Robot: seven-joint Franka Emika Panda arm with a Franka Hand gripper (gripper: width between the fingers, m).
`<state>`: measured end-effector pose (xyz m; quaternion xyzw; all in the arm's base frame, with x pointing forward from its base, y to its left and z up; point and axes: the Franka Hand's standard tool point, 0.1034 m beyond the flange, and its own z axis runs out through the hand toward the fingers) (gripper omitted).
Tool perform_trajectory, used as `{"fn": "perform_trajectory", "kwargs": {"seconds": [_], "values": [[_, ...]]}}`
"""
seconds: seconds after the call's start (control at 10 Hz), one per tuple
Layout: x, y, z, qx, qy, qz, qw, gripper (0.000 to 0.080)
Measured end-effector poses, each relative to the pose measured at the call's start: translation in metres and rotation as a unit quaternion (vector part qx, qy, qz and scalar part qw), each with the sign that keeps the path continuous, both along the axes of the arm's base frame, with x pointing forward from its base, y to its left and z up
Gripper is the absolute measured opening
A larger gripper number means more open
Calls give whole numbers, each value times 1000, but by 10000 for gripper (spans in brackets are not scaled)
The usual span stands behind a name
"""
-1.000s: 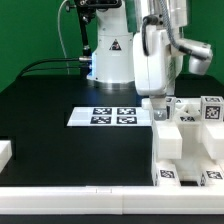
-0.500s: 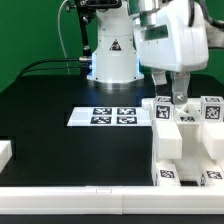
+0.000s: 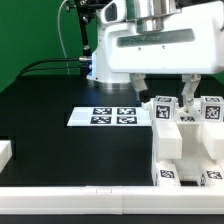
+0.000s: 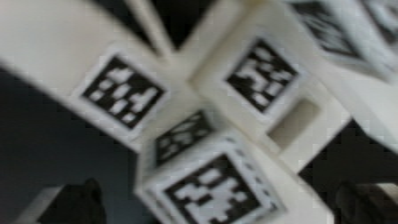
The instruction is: Assemble chair
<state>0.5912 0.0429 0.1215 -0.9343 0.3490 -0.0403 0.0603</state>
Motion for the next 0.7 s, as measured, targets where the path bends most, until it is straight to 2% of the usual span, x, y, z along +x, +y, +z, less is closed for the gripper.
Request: {"fn": "perform_trajectory", "kwargs": {"seconds": [0.2, 0.4, 0.5, 0.6, 0.7], "values": [[3, 1, -12, -29, 6, 153, 988, 649], [3, 1, -13, -29, 4, 152, 988, 649], [3, 1, -14, -29, 5, 148, 989, 554], [3, 1, -14, -29, 5, 147, 989, 370], [1, 1, -14, -22, 12, 98, 995, 287]]}}
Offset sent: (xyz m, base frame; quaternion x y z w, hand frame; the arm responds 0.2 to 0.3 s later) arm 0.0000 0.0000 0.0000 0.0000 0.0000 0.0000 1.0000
